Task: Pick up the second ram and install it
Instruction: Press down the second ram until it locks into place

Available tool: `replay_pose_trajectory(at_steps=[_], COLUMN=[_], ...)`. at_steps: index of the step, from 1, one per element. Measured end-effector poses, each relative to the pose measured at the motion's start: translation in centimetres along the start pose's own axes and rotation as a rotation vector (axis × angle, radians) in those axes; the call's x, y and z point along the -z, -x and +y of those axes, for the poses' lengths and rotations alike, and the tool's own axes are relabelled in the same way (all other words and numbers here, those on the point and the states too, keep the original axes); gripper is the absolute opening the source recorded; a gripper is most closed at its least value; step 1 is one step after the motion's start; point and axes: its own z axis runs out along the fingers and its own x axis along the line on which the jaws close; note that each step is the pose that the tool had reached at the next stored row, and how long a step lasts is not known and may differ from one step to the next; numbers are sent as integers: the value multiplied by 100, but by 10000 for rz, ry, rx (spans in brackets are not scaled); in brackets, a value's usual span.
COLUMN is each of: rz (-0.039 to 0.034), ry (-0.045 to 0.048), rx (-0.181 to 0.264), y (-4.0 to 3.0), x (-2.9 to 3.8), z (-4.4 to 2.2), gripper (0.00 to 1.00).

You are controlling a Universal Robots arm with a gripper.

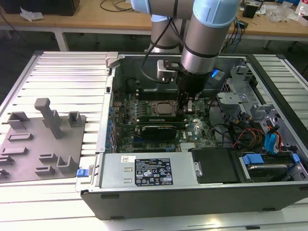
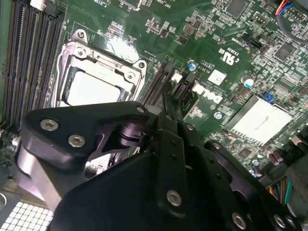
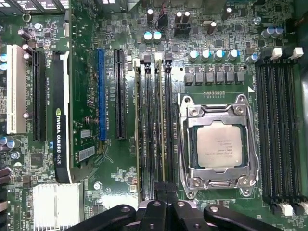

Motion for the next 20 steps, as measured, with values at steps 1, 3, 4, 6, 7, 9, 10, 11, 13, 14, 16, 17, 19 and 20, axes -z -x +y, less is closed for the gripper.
replay_pose_trajectory(at_steps=[1, 3, 4, 6, 7, 9, 10, 11, 13, 14, 16, 17, 19, 20], rz=[-21, -3, 0, -2, -1, -4, -5, -4, -1, 1, -13, -14, -30, -38], ry=[-16, -81, -107, -131, -137, -155, -164, -178, -208, -213, -210, -210, -214, -227], rx=[-1, 2, -1, -1, 1, 1, 0, 0, 2, 0, 1, 1, -3, 3], y=[2, -4, -7, -11, -13, -16, -18, -22, -32, -36, -35, -35, -33, -29], x=[34, 62, 59, 52, 50, 42, 38, 27, -7, -37, -61, -67, -59, -38], z=[4, 69, 137, 240, 278, 382, 429, 526, 755, 842, 841, 841, 820, 763], gripper=[11, 11, 11, 11, 11, 11, 11, 11, 11, 11, 11, 11, 11, 11])
